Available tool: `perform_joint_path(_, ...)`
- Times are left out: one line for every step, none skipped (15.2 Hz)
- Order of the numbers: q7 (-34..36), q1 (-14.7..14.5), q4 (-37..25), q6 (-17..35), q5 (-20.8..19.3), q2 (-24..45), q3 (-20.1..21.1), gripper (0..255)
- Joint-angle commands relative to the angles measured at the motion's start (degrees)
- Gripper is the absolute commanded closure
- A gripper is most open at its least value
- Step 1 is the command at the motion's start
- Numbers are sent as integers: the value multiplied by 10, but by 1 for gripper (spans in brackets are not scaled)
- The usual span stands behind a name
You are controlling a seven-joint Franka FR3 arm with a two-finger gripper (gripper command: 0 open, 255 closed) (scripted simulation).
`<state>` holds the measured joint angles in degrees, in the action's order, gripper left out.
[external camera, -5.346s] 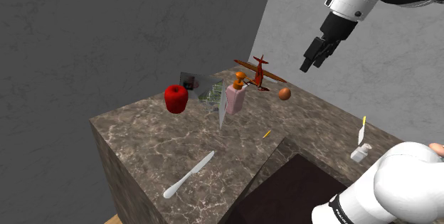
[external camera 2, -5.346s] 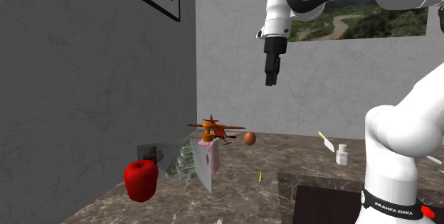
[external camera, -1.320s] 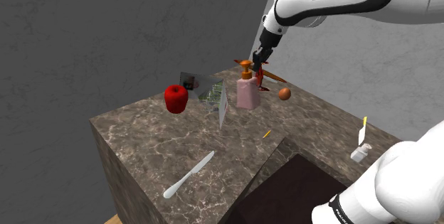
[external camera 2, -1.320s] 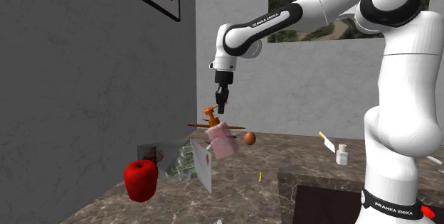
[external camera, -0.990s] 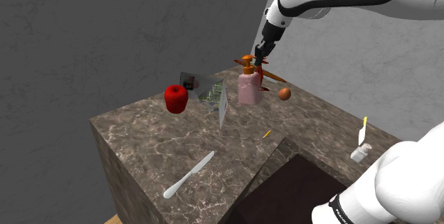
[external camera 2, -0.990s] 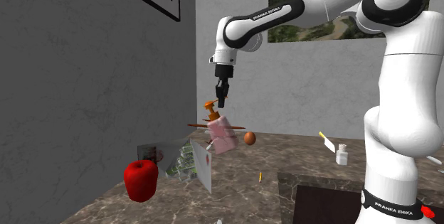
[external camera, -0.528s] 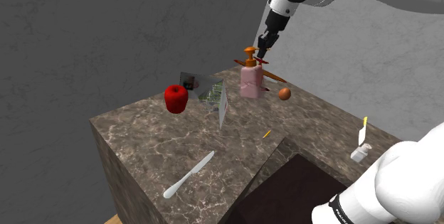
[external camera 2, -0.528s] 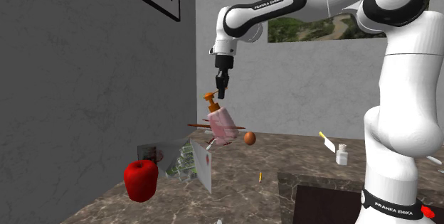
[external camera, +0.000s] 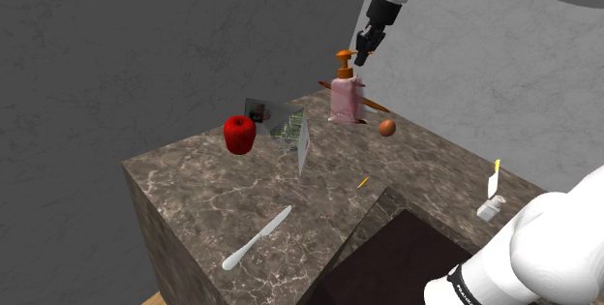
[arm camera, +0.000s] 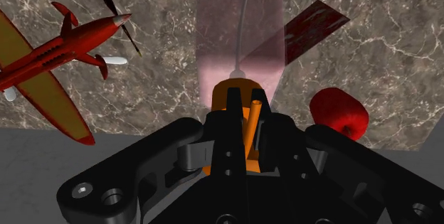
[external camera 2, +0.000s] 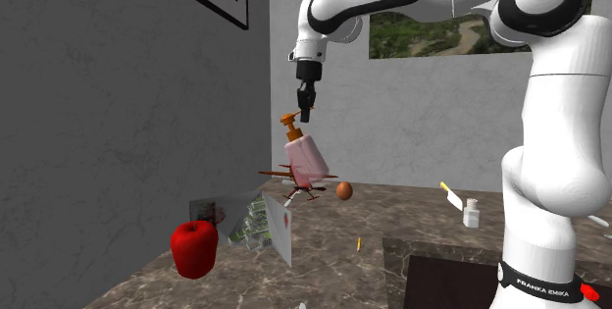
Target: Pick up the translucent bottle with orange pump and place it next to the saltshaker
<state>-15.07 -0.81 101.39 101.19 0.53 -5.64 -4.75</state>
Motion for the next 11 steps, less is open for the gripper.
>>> perform_joint_path(0,0,-19,-17,0,2,0,255)
perform_joint_path(0,0,-29,-25,0,4,0,255)
perform_joint_path(0,0,-38,-33,0,5,0,255)
perform_joint_path(0,0,-48,-41,1,7,0,255)
perform_joint_path(0,0,-58,-49,1,9,0,255)
perform_joint_path(0,0,-68,-58,1,11,0,255)
perform_joint_path(0,0,-79,-66,1,13,0,255)
perform_joint_path(0,0,-89,-74,1,15,-1,255)
perform_joint_path(0,0,-100,-82,1,18,-1,255)
perform_joint_path(0,0,-111,-91,2,21,-1,255)
perform_joint_path(0,0,-122,-99,2,23,-1,255)
